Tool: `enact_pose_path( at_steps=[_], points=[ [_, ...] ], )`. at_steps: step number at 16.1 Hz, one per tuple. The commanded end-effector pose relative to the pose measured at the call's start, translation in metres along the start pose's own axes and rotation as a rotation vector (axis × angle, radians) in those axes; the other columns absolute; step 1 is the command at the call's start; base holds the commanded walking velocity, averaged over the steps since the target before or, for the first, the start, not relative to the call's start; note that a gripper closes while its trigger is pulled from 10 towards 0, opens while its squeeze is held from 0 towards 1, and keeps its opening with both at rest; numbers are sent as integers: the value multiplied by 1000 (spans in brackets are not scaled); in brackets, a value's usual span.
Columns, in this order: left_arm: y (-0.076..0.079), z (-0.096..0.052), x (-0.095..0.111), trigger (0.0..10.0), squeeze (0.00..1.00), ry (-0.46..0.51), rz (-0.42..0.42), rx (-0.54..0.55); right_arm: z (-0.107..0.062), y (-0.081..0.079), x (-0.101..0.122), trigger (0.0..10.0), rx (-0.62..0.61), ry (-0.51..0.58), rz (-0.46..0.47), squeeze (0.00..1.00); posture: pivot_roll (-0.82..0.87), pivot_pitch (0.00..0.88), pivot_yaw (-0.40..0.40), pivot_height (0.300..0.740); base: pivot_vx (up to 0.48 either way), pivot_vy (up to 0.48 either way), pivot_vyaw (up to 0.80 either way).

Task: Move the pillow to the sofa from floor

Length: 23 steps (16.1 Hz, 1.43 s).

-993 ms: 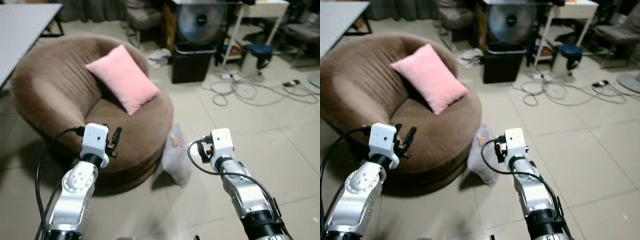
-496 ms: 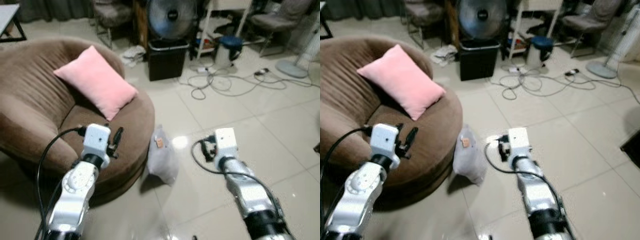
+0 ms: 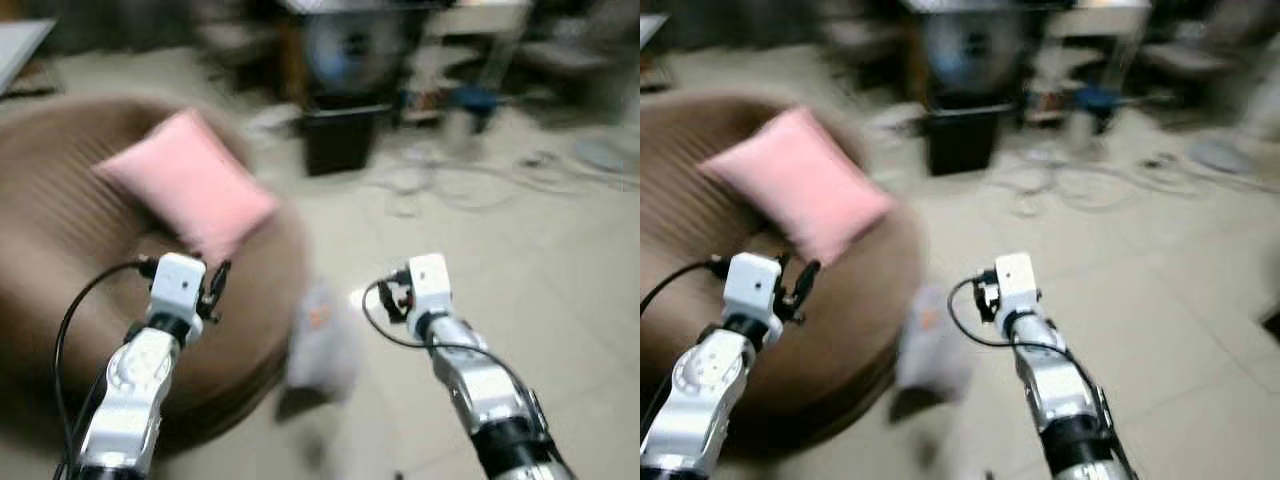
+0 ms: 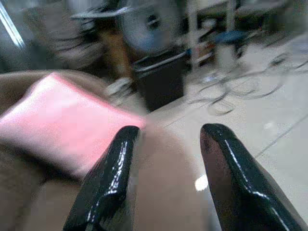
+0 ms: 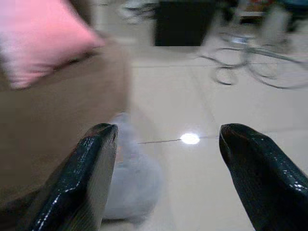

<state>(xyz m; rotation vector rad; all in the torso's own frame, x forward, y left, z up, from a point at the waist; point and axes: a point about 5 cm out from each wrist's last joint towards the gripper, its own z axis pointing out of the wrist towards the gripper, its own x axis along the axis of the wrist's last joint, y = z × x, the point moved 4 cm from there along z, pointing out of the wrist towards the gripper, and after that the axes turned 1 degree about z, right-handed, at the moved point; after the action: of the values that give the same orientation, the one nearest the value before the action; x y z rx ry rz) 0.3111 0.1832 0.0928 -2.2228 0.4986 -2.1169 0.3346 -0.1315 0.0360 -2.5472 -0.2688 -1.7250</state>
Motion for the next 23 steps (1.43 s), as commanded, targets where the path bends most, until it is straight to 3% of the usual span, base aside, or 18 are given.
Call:
enact_pose_path(
  at_steps=[1, 12, 23],
  points=[
    [8, 0, 1, 10000, 0, 7, 3, -31, 0, 6, 3, 10000, -18, 8, 3, 0, 158, 0, -34, 740, 405, 0, 0],
    [9, 1, 1, 10000, 0, 14, 0, -47, 2, 4, 0, 10000, -8, 2, -13, 0, 157, 0, -29, 740, 403, 0, 0],
    [11, 1, 3, 10000, 0, 23, 0, -62, 2, 1, -3, 10000, 4, -13, -34, 0, 155, 0, -26, 740, 0, 0, 0]
  ],
)
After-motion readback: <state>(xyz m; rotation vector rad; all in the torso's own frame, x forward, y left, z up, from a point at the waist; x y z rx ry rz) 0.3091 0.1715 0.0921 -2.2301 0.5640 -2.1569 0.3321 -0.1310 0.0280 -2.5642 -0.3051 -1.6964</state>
